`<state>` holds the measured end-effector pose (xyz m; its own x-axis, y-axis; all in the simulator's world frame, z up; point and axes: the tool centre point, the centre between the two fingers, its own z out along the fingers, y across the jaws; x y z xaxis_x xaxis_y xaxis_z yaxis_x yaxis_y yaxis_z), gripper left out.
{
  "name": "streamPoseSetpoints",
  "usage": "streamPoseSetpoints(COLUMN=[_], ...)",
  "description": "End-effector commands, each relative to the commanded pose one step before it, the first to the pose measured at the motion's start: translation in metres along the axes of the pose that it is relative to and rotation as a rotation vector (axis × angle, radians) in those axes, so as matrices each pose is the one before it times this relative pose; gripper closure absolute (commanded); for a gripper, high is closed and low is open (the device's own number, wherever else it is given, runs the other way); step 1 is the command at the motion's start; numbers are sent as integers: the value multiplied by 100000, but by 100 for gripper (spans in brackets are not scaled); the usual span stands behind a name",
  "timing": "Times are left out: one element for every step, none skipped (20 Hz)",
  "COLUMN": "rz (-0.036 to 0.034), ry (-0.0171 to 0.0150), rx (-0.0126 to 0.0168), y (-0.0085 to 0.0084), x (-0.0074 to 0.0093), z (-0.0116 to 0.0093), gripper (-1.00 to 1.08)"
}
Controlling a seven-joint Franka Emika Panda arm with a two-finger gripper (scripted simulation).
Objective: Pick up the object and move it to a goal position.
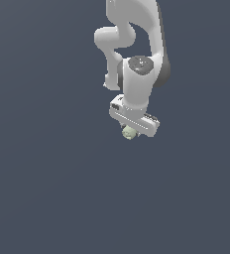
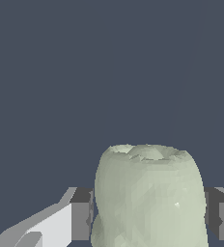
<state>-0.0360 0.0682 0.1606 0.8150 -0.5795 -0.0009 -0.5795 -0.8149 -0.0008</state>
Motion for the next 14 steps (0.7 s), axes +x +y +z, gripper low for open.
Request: streamPoseSetpoints(rz=[2, 0, 0, 0, 0, 0, 17, 0, 0, 0, 9, 0, 0, 0], ry=[9, 0, 0, 0, 0, 0, 41, 0, 0, 0, 48, 0, 0, 0], rx=[18, 0, 0, 0, 0, 0, -53, 0, 0, 0, -49, 0, 0, 0], y=[723, 278, 279, 281, 282, 283, 280, 280, 268, 256, 234, 230, 215, 200], x=[-907, -350, -350, -351, -351, -352, -356, -348, -333, -317, -310, -285, -269, -252], z=[-2034, -816, -822, -828, -835, -844, -851, -851, -819, -784, -750, -714, -682, -649], gripper=[108, 108, 108, 108, 108, 108, 108, 108, 108, 108, 108, 108, 108, 108])
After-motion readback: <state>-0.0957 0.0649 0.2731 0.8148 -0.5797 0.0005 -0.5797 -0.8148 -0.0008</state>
